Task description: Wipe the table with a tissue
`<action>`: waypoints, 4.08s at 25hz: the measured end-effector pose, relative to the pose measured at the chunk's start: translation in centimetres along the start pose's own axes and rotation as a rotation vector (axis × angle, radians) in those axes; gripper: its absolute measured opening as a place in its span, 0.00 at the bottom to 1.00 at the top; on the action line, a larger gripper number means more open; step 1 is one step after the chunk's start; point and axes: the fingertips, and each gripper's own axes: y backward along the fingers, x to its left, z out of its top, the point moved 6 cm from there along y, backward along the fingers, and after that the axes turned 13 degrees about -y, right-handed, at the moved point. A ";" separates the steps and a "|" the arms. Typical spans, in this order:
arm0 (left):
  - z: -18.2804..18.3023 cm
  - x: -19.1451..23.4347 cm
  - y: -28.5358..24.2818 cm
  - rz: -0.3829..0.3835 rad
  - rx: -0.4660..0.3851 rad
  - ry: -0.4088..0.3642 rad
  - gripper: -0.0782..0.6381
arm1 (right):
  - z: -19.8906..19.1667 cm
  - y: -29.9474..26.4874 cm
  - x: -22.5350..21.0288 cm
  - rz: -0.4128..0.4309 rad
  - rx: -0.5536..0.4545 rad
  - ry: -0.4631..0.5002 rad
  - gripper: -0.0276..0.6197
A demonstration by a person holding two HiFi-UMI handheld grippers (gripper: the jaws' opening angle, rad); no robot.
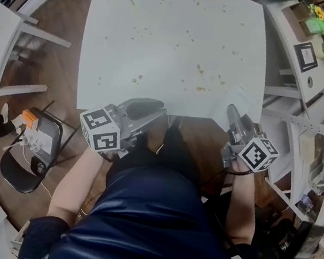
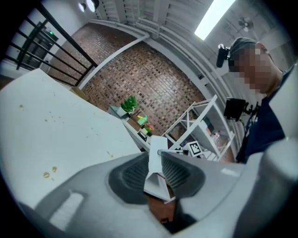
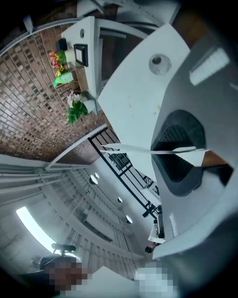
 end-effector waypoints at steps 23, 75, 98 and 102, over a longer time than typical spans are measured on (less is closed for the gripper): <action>-3.9 3.9 -2.0 0.282 -0.056 0.194 0.18 | -1.4 -7.4 -14.2 -0.375 0.487 0.211 0.06; -3.1 6.5 0.8 0.313 -0.127 0.261 0.16 | -1.9 -12.9 -11.2 -0.331 0.513 0.243 0.06; -2.8 7.0 1.7 0.311 -0.130 0.268 0.16 | -4.9 -13.8 -8.5 -0.314 0.568 0.388 0.06; -3.0 7.1 2.0 0.318 -0.130 0.273 0.16 | -2.6 -13.2 -10.3 -0.378 0.516 0.374 0.06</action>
